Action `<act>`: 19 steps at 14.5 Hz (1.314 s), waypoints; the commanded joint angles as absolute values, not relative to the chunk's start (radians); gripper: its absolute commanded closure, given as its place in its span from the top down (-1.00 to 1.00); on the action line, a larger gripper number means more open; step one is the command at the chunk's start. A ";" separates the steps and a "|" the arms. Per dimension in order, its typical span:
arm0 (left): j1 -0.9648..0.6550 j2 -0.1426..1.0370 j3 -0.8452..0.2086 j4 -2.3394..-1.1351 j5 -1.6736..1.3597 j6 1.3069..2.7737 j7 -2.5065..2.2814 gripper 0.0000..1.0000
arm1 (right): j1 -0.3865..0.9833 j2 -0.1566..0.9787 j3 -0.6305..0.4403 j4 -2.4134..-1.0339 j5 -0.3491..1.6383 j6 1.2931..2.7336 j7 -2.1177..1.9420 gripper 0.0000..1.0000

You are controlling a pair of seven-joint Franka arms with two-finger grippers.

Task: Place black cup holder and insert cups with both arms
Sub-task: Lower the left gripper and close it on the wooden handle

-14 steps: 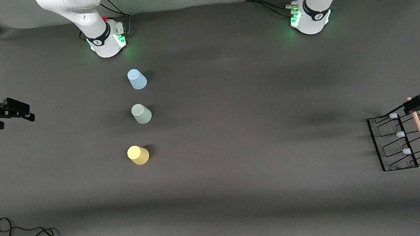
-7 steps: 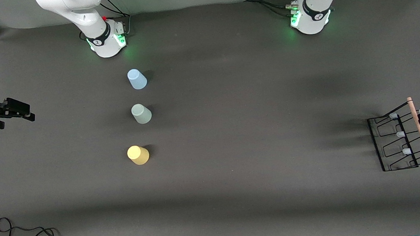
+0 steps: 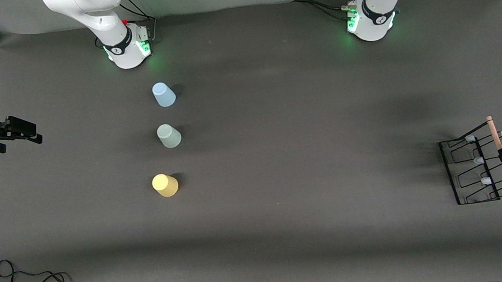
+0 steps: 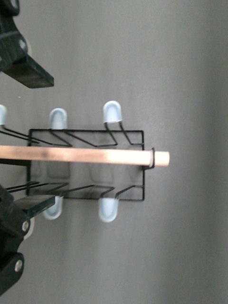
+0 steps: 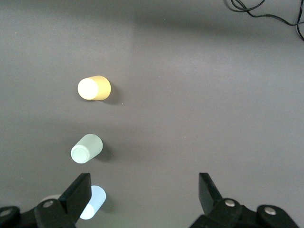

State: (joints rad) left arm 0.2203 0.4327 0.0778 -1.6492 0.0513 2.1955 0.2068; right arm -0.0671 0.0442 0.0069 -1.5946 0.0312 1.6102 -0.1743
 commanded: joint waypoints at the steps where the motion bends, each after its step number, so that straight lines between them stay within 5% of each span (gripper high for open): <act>1: 0.230 0.452 0.069 -1.687 0.014 2.275 0.229 0.99 | -0.074 0.055 0.014 -1.569 0.023 1.595 -0.172 1.00; 8: 0.221 0.469 0.069 -1.695 0.011 2.261 0.230 0.97 | -0.074 0.055 0.014 -1.568 0.023 1.595 -0.172 1.00; 10: 0.221 0.469 0.069 -1.695 0.011 2.263 0.230 0.70 | -0.075 0.055 0.014 -1.568 0.023 1.594 -0.172 1.00; 17: 0.218 0.448 0.069 -1.694 0.014 2.224 0.291 -0.97 | -0.075 0.055 0.014 -1.568 0.023 1.594 -0.172 1.00; 19: 0.216 0.437 0.067 -1.694 0.015 2.223 0.343 -1.00 | -0.075 0.055 0.014 -1.568 0.023 1.595 -0.172 1.00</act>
